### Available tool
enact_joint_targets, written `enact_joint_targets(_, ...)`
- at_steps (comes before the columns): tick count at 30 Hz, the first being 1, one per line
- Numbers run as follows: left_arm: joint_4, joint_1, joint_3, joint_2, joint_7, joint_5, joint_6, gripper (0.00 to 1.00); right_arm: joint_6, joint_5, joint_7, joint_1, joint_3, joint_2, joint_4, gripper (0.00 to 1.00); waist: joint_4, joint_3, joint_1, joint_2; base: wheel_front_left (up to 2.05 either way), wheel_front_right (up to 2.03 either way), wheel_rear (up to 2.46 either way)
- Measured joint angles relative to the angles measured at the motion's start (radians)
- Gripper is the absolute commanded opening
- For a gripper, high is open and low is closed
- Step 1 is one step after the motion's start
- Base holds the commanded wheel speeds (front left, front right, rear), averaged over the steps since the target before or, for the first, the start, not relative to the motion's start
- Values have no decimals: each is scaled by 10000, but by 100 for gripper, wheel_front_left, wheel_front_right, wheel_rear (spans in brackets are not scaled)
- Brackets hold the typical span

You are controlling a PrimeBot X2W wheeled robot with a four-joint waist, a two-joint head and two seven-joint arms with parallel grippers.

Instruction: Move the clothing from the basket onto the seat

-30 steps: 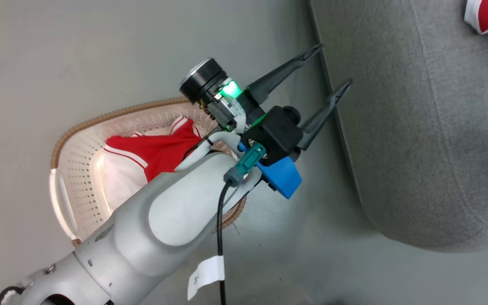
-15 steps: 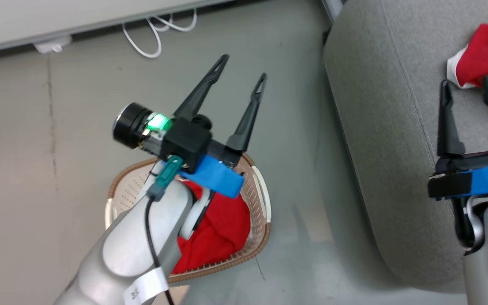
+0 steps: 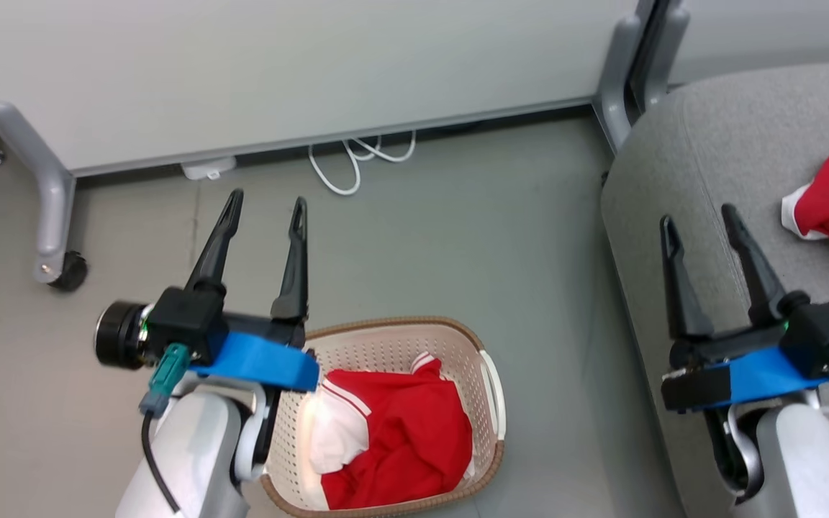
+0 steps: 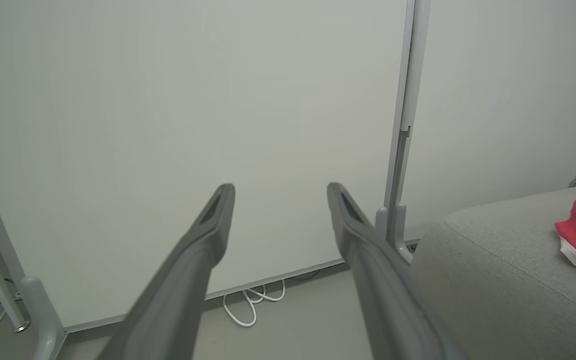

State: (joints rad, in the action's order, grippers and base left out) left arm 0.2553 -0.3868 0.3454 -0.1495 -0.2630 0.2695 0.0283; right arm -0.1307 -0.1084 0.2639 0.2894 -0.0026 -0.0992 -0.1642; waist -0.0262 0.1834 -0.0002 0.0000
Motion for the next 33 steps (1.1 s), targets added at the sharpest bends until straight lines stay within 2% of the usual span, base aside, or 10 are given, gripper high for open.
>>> enact_joint_targets(7,-52,1234,-1114,297,0,-403,-293,100,0,-6,0,-969,84,102,79,100,368,-742,0,1,0,0,0)
enact_joint_targets(16,-69,2357,-2054,623,0,-846,-723,100,0,-115,0,-2033,-257,163,69,100,671,-1389,0,0,0,0,0)
enact_joint_targets(33,123,2955,-2658,901,0,-1358,-1204,100,0,-159,0,-2729,-543,336,23,100,891,-1560,1,0,0,0,0)
